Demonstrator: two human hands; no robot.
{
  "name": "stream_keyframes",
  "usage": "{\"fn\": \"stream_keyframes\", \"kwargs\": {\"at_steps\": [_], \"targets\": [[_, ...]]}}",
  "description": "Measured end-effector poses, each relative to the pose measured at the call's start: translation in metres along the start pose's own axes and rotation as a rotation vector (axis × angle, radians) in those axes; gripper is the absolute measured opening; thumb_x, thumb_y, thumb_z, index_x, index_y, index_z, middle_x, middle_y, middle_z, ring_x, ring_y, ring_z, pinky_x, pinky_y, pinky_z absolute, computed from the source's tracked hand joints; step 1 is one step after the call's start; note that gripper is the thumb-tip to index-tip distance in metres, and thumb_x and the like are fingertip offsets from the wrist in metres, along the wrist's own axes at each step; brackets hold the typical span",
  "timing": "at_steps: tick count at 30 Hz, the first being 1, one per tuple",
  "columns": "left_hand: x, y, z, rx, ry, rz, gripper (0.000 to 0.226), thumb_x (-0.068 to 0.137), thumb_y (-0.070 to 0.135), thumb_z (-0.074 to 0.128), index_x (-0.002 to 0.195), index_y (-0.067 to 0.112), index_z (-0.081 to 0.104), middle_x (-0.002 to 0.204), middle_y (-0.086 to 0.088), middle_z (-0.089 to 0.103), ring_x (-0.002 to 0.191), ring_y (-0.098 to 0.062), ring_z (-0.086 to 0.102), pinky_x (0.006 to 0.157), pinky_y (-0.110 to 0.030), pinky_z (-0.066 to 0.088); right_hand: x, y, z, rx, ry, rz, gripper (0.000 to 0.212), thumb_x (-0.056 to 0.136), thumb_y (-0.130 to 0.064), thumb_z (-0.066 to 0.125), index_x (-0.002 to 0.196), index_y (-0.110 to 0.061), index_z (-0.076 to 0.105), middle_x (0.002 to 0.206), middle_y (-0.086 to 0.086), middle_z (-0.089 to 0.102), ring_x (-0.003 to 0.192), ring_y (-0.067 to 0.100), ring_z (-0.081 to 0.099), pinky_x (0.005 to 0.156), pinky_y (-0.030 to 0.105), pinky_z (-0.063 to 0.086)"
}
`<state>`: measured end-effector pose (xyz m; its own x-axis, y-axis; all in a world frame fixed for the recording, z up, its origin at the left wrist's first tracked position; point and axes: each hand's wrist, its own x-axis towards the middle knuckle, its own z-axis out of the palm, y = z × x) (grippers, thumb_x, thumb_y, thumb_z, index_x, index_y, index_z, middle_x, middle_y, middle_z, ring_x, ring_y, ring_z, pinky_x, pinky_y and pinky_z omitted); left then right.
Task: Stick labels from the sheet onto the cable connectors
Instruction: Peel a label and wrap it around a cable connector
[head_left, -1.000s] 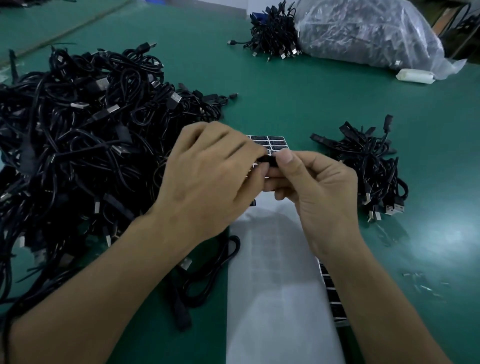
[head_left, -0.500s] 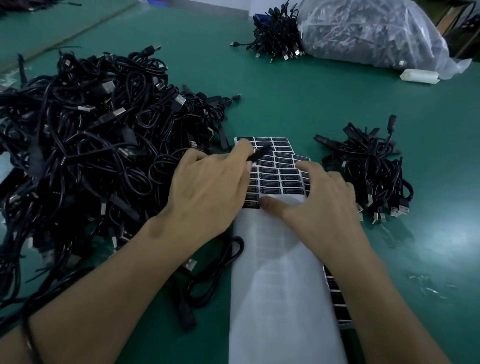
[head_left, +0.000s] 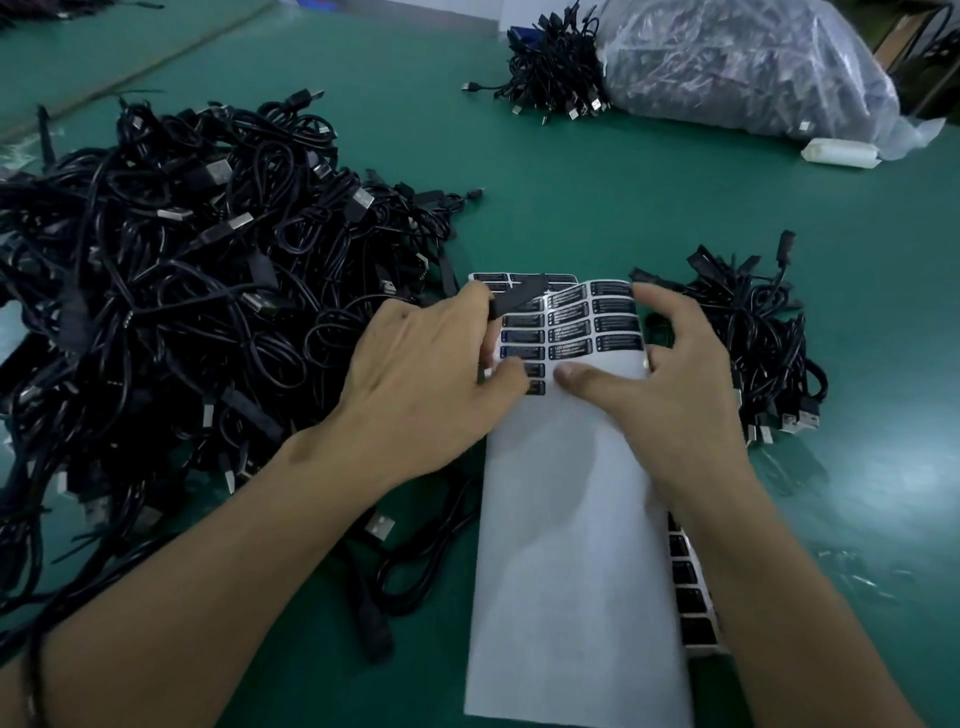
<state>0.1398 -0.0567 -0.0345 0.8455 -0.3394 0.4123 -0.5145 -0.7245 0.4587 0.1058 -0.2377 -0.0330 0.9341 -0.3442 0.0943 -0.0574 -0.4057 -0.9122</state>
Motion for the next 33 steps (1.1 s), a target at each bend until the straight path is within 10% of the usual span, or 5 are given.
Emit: {"fn": "stream_keyframes", "kwargs": {"at_steps": [10, 33], "targets": [[-0.001, 0.002, 0.002, -0.073, -0.031, -0.004, 0.05, 0.072, 0.057, 0.07, 0.07, 0.03, 0.028, 0.079, 0.023, 0.069, 0.062, -0.004, 0.06, 0.055, -0.018, 0.037, 0.004, -0.004, -0.001, 0.219, -0.156, 0.053, 0.07, 0.083, -0.022, 0.079, 0.143, -0.038, 0.046, 0.13, -0.01, 0.064, 0.115, 0.018, 0.065, 0.099, 0.049, 0.052], [-0.001, 0.011, 0.003, -0.15, 0.001, -0.164, 0.047, 0.073, 0.035, 0.074, 0.068, 0.026, 0.029, 0.077, 0.011, 0.073, 0.074, -0.019, 0.067, 0.068, -0.043, 0.052, 0.003, 0.0, 0.007, 0.357, -0.299, 0.085, 0.033, 0.081, 0.004, 0.072, 0.108, -0.015, 0.068, 0.093, 0.005, 0.078, 0.081, 0.024, 0.076, 0.064, 0.032, 0.06]]}}
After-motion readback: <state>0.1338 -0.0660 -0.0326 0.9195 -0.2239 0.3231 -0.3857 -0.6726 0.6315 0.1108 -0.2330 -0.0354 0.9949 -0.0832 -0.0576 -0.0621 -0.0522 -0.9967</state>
